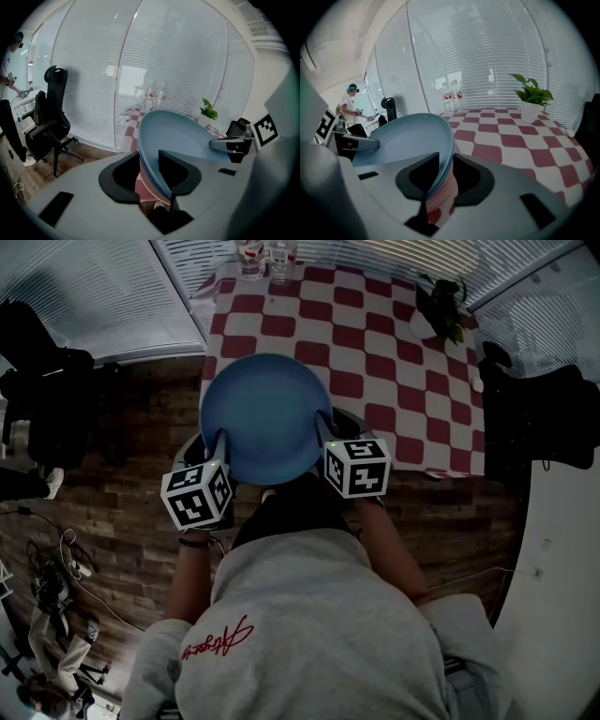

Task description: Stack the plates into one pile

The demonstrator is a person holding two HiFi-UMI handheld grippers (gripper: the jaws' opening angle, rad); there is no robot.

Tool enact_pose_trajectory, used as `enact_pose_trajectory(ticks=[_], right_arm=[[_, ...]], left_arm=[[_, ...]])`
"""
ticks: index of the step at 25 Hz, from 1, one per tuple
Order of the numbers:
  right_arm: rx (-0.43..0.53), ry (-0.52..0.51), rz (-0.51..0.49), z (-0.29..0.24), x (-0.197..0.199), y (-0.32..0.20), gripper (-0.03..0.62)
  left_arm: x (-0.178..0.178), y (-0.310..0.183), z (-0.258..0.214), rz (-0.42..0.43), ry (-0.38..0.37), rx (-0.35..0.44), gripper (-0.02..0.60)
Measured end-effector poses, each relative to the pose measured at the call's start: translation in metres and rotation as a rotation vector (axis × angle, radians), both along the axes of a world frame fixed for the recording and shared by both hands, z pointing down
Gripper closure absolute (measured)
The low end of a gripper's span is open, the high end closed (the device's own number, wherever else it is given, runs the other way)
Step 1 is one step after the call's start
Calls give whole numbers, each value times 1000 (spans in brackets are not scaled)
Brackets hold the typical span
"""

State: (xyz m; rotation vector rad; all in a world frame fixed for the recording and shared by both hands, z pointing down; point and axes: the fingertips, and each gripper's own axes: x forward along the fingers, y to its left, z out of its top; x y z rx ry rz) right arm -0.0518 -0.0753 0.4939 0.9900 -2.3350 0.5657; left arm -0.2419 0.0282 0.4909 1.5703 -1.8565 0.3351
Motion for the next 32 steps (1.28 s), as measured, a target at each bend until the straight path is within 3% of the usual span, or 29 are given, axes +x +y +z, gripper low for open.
enact_pose_trajectory(ticks=[26,32], right_arm=[[-21,104,26,37,4,6,505],[-8,175,-22,39,0,7,494]], left_arm=[[2,1,38,72,-28,-114,439],[-2,-1,42,91,-51,-147,434]])
